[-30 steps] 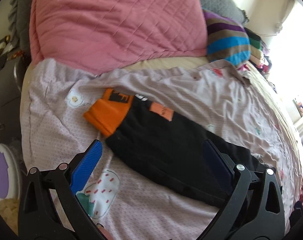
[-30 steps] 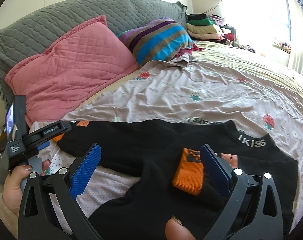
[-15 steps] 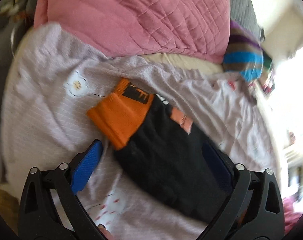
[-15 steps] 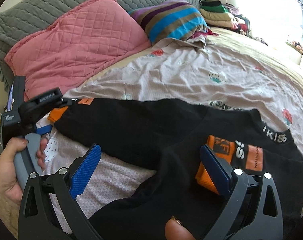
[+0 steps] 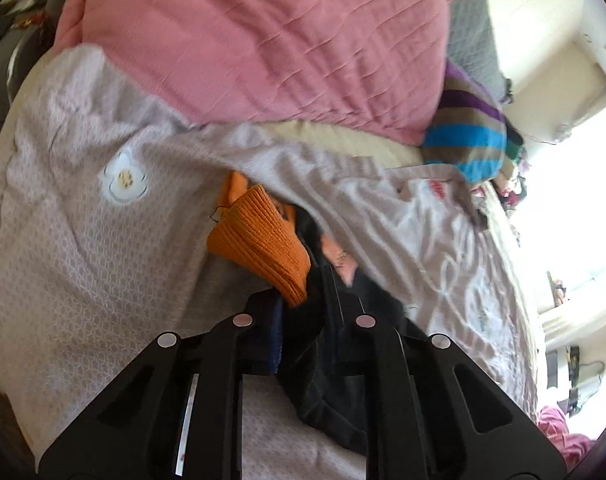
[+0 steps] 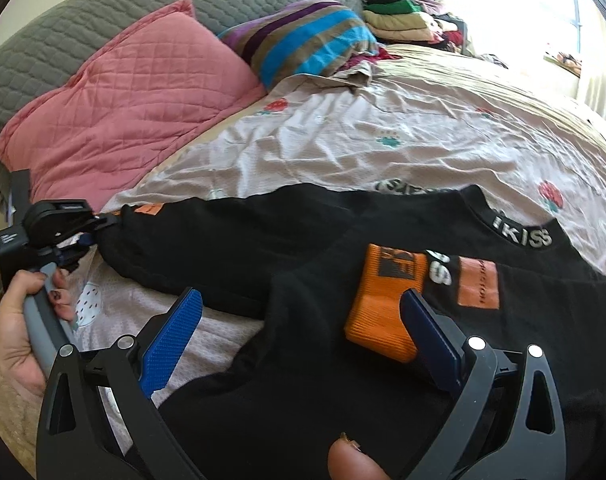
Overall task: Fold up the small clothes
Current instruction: 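Close the left tool on the orange cuff and lift it, then fold the sleeve across the shirt body with the left tool and release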
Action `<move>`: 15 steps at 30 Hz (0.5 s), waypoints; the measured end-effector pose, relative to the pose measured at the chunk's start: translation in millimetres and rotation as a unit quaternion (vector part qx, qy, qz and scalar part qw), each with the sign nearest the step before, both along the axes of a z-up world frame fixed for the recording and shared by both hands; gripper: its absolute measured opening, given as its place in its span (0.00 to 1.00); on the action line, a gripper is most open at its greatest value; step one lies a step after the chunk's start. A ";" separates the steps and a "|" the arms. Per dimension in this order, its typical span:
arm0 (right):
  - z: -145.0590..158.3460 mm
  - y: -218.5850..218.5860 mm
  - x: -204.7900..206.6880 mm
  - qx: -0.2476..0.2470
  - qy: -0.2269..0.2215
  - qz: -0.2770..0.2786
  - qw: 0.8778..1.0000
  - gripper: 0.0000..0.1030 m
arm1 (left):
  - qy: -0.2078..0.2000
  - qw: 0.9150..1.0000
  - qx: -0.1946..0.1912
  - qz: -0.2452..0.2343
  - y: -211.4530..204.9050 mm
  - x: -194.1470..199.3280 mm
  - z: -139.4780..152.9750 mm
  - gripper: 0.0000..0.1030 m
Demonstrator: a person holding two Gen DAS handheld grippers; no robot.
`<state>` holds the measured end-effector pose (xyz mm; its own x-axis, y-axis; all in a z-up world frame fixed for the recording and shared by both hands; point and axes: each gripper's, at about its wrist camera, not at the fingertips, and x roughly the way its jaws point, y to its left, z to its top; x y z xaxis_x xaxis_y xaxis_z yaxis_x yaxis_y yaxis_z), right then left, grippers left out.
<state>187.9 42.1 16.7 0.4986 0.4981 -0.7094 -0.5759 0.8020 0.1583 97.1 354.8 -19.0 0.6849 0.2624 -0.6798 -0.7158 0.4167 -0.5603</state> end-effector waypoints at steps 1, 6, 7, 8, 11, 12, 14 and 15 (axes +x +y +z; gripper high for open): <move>-0.5 -3.5 -0.1 0.000 0.001 -0.004 1.000 0.96 | -0.007 1.000 0.002 -0.004 -1.3 -0.6 2.7 0.09; -0.5 -26.3 -0.4 0.009 0.005 -0.028 1.000 0.96 | -0.034 0.999 0.028 -0.033 -14.0 -2.6 20.0 0.09; -0.6 -29.5 -0.5 0.011 0.007 -0.033 0.999 0.96 | -0.035 0.998 0.033 -0.037 -16.2 -1.6 22.2 0.09; -1.6 -35.9 0.1 0.014 0.011 -0.041 0.999 0.96 | -0.037 0.998 0.037 -0.041 -19.0 -1.7 24.2 0.09; -4.1 -46.4 1.2 0.017 0.019 -0.056 0.998 0.96 | -0.050 0.996 0.042 -0.058 -28.2 -2.8 28.0 0.09; -4.3 -49.3 1.1 0.017 0.020 -0.060 0.998 0.96 | -0.054 0.996 0.044 -0.062 -30.7 -3.5 29.7 0.09; -4.4 -57.3 0.4 0.018 0.020 -0.069 0.997 0.96 | -0.064 0.994 0.053 -0.070 -35.4 -4.4 34.1 0.08; -3.9 -62.4 0.0 0.018 0.020 -0.074 0.997 0.96 | -0.068 0.993 0.056 -0.074 -38.0 -4.8 36.1 0.08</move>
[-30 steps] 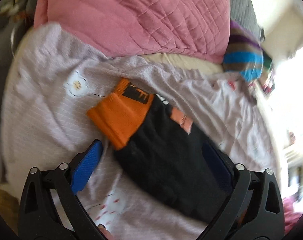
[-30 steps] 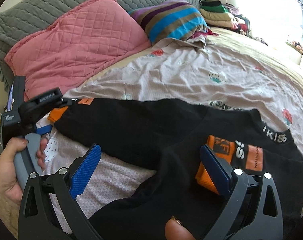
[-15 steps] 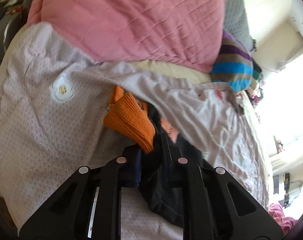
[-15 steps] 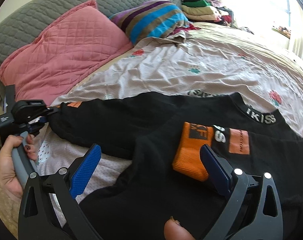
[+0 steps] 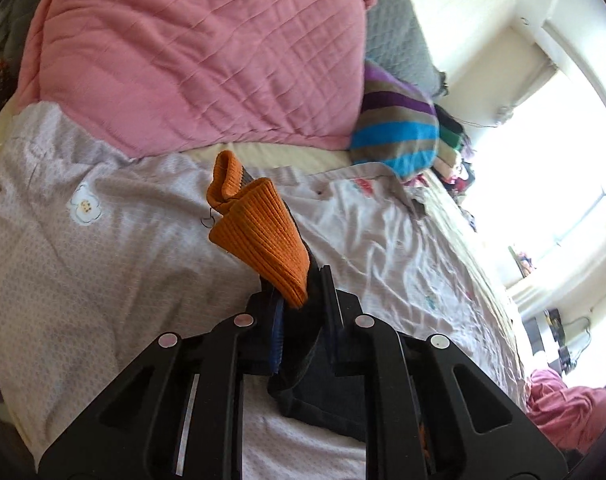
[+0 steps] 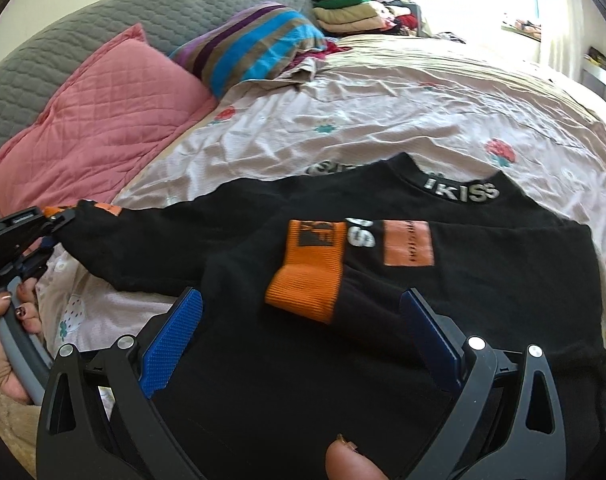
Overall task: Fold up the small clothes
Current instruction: 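Fold the sleeve across the shirt body with the left tool and release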
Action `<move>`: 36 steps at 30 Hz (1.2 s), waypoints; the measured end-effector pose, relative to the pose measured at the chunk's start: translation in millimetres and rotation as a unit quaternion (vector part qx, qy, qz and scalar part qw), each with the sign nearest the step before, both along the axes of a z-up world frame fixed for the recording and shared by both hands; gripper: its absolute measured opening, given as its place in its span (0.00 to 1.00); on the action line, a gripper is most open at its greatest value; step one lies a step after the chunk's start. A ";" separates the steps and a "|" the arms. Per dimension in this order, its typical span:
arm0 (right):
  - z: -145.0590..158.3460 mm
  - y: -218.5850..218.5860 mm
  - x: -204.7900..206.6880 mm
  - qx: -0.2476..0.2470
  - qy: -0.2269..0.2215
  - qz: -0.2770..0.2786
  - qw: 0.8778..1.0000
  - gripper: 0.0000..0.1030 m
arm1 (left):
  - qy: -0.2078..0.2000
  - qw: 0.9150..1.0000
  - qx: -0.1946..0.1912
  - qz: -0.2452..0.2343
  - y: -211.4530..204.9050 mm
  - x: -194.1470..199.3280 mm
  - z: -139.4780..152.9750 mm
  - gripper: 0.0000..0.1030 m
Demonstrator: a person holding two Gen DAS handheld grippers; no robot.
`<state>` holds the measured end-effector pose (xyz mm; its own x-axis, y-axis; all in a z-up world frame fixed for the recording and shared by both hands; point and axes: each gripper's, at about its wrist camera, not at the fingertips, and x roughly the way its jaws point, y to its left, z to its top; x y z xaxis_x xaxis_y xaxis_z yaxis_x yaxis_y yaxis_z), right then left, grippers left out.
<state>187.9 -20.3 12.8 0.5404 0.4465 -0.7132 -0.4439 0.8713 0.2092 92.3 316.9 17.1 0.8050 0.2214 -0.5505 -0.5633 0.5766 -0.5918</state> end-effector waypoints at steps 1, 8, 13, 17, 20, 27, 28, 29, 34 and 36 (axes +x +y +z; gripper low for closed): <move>0.7 -4.2 -0.5 0.002 0.000 -0.005 1.000 0.96 | -0.003 1.000 0.003 -0.004 -3.2 -0.4 2.2 0.08; 7.0 -35.5 -2.2 0.006 -0.002 -0.035 0.999 0.96 | -0.021 0.999 0.013 -0.037 -25.1 5.1 10.1 0.08; 9.9 -58.4 -2.6 0.013 -0.002 -0.056 0.998 0.96 | -0.034 0.997 0.029 -0.070 -46.2 16.1 23.7 0.08; 12.9 -77.2 -2.5 0.018 -0.002 -0.072 0.997 0.96 | -0.041 0.994 0.030 -0.094 -64.0 19.5 29.8 0.08; 15.5 -89.7 -3.0 0.023 -0.004 -0.083 0.996 0.96 | -0.049 0.992 0.031 -0.112 -77.5 20.7 36.1 0.08; 22.6 -110.4 -5.8 0.025 -0.019 -0.102 0.994 0.96 | -0.061 0.985 0.042 -0.154 -108.2 24.8 50.4 0.08; 23.4 -112.9 -6.2 0.027 -0.019 -0.104 0.994 0.96 | -0.062 0.984 0.044 -0.160 -112.8 26.4 51.5 0.08; 24.3 -116.2 -6.5 0.030 -0.020 -0.105 0.994 0.96 | -0.062 0.983 0.046 -0.165 -116.9 27.0 52.8 0.08; 27.7 -128.6 -8.2 0.037 -0.025 -0.111 0.993 0.96 | -0.058 0.978 0.053 -0.193 -142.9 31.8 54.3 0.08; 29.1 -134.0 -9.0 0.039 -0.026 -0.115 0.992 0.96 | -0.055 0.976 0.056 -0.202 -151.4 34.3 54.2 0.08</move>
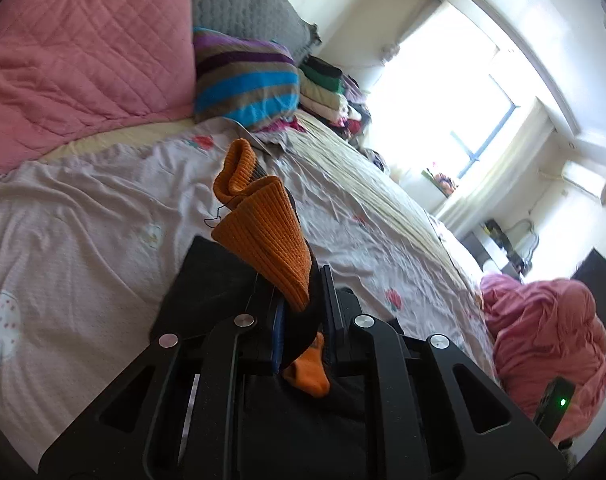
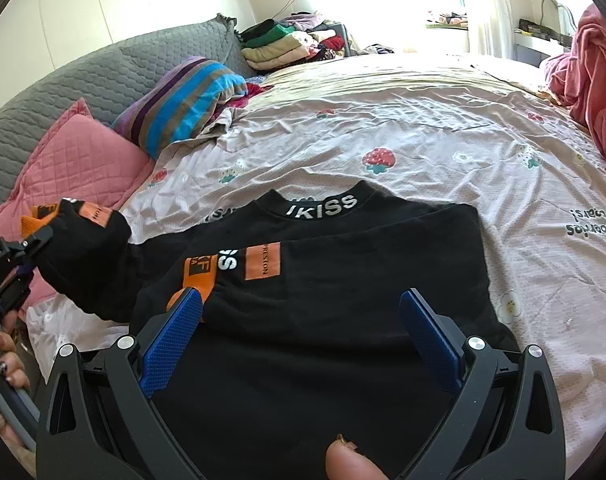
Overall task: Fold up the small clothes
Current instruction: 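Fold the sleeve across the shirt body with the left tool and release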
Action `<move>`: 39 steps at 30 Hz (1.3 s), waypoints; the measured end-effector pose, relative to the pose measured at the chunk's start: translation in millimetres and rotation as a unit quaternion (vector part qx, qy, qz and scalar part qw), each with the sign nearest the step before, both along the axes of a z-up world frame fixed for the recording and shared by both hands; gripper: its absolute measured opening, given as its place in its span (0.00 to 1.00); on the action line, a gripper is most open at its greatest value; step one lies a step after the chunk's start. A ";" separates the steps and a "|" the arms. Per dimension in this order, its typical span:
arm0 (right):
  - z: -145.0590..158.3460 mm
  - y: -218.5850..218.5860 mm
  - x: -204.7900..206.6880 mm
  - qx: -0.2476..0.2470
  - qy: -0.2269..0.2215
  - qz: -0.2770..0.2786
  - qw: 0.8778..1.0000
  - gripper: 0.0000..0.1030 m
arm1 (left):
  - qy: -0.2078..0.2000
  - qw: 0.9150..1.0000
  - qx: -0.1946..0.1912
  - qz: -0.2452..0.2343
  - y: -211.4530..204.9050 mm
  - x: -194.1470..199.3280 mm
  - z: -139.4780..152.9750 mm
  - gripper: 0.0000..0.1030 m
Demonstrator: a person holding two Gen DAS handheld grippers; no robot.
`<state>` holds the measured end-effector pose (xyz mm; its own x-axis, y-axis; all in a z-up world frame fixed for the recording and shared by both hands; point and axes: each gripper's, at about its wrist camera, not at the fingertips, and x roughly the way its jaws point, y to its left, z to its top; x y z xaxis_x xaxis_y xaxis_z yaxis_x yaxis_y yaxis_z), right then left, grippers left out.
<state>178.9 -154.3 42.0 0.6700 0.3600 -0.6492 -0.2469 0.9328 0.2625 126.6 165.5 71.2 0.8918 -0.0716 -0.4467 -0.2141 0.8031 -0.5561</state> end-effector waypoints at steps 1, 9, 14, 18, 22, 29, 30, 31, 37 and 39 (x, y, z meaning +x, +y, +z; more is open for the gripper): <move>0.6 -2.6 -0.3 0.001 -0.001 -0.002 1.000 0.96 | 0.002 1.000 0.003 -0.008 -5.8 2.2 -0.8 0.08; 0.2 -38.5 -3.3 0.001 -0.003 -0.035 0.999 0.96 | 0.017 0.998 0.016 -0.054 -44.3 11.6 -11.0 0.08; -2.0 -60.4 -4.6 0.002 0.002 -0.053 0.999 0.96 | 0.038 0.995 0.033 -0.084 -74.1 21.5 -24.6 0.08; 0.0 -76.0 -7.1 -0.004 -0.002 -0.068 0.998 0.96 | 0.052 0.992 0.042 -0.108 -94.8 28.8 -36.6 0.08; -1.0 -89.9 -7.1 -0.002 0.002 -0.083 0.997 0.96 | 0.065 0.988 0.054 -0.127 -109.1 35.3 -44.7 0.08; -5.8 -102.4 -7.1 -0.004 0.008 -0.095 0.995 0.96 | 0.080 0.981 0.077 -0.162 -133.8 41.4 -54.9 0.10; -6.7 -104.1 -7.0 -0.002 0.011 -0.097 0.995 0.96 | 0.081 0.979 0.077 -0.168 -136.9 41.9 -56.6 0.11; -7.7 -105.8 -6.8 0.001 0.013 -0.099 0.995 0.96 | 0.085 0.977 0.076 -0.183 -140.9 43.7 -59.2 0.13; -12.6 -103.6 -5.3 0.009 0.025 -0.094 0.995 0.96 | 0.099 0.965 0.088 -0.226 -152.3 46.1 -64.4 0.49; -17.1 -97.2 -3.0 0.014 0.037 -0.081 0.996 0.96 | 0.095 0.966 0.082 -0.225 -149.1 45.2 -62.8 0.56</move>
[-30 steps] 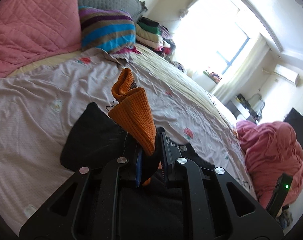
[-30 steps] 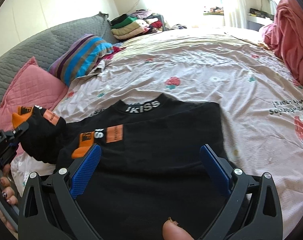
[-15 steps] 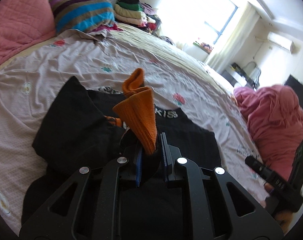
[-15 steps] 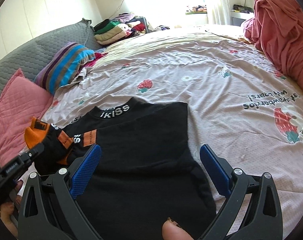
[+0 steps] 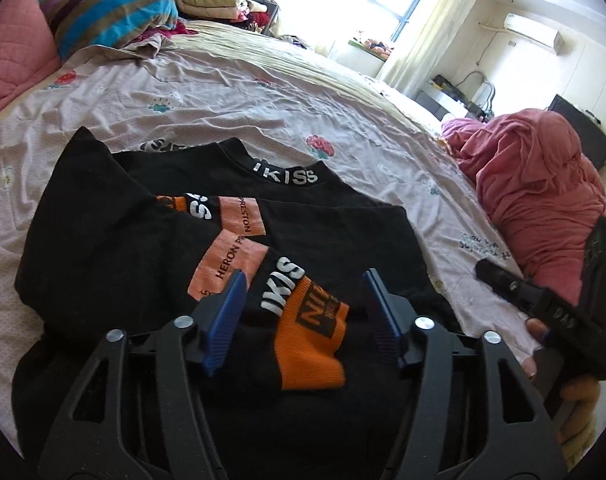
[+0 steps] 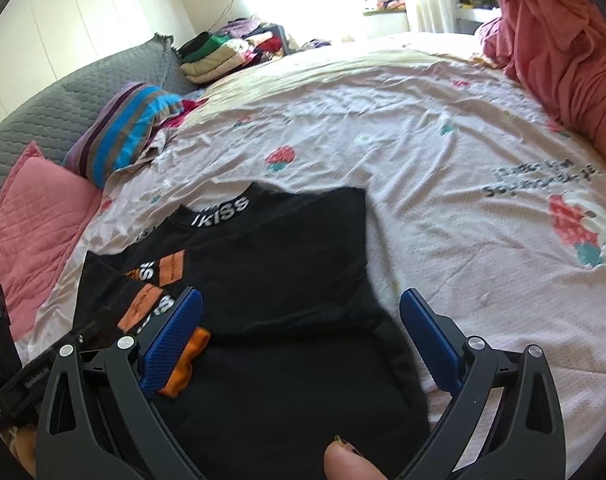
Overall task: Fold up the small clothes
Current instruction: 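Fold the sleeve across the shirt body with the left tool and release, then grasp an orange cuff on the folded shirt with the right tool and lift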
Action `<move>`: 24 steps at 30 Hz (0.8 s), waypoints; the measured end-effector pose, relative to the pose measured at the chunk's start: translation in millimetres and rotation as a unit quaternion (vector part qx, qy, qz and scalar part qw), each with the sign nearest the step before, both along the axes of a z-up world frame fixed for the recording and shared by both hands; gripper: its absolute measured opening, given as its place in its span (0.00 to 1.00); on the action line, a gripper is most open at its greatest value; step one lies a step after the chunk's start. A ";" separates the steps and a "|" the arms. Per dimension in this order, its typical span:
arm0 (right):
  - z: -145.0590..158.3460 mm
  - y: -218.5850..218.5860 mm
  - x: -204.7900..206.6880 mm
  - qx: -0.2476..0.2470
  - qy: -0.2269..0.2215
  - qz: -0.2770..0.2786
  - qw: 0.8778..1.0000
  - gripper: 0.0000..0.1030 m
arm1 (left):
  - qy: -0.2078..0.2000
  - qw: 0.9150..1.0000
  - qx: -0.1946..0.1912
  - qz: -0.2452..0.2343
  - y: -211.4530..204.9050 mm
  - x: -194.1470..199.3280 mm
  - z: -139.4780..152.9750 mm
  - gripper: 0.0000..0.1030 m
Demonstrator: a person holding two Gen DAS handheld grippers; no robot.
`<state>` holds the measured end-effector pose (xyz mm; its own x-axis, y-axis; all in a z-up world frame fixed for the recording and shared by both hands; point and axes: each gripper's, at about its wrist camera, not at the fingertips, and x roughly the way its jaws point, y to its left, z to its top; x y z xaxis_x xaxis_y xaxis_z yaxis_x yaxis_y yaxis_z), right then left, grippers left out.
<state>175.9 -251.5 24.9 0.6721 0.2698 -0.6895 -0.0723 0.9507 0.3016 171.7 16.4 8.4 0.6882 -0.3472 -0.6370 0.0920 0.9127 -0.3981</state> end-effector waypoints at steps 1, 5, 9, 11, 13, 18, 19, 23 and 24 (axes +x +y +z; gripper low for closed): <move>-3.6 4.7 1.9 0.006 0.010 0.010 1.000 0.96 | -0.003 1.000 0.000 0.004 3.5 -1.0 1.5 0.57; -18.9 33.0 4.7 0.010 0.045 0.059 0.997 0.96 | -0.017 0.999 0.028 0.038 27.7 -1.6 8.2 0.72; -39.7 70.4 6.1 0.025 0.089 0.103 0.990 0.96 | -0.022 0.995 0.034 0.087 61.2 -3.7 9.7 0.84; -48.4 89.2 8.2 0.028 0.106 0.115 0.987 0.95 | -0.025 0.993 0.036 0.109 77.2 -6.2 9.3 0.88; -52.2 101.6 9.7 0.026 0.113 0.118 0.986 0.95 | -0.029 0.990 0.042 0.128 89.1 -9.7 10.0 0.90; -57.2 129.2 17.3 0.009 0.107 0.119 0.987 0.81 | -0.034 0.987 0.039 0.151 106.8 -16.0 8.2 0.91; -58.1 130.8 18.6 0.009 0.107 0.118 0.987 0.79 | -0.034 0.987 0.038 0.155 110.5 -16.7 7.4 0.91; -58.7 138.3 23.0 0.005 0.100 0.109 0.989 0.47 | -0.030 0.983 0.035 0.178 121.3 -20.8 5.4 0.91; -57.6 138.9 22.9 0.008 0.096 0.111 0.989 0.37 | -0.031 0.982 0.037 0.182 122.8 -22.1 5.7 0.91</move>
<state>198.7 -112.6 -32.7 0.4514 0.4082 -0.7934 -0.2187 0.9127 0.3452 149.6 139.2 14.1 0.7961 -0.0261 -0.6046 -0.2233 0.9159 -0.3335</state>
